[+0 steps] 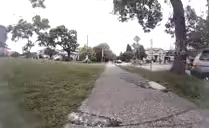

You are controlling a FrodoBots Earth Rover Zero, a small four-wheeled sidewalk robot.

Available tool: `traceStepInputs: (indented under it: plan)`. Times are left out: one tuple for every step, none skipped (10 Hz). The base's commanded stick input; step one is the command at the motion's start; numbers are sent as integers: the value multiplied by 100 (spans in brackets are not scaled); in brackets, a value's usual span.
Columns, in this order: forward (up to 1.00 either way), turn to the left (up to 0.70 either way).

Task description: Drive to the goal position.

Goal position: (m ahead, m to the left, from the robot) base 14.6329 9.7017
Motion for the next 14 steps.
traceStepInputs:
  plan:
    - [70, 0]
    - [70, 0]
    - [70, 0]
    - [70, 0]
    - [70, 0]
    - [70, 0]
    - [70, 0]
    - [70, 0]
    - [70, 0]
    - [70, 0]
    - [70, 0]
    - [70, -12]
    - [70, -30]
    - [70, -35]
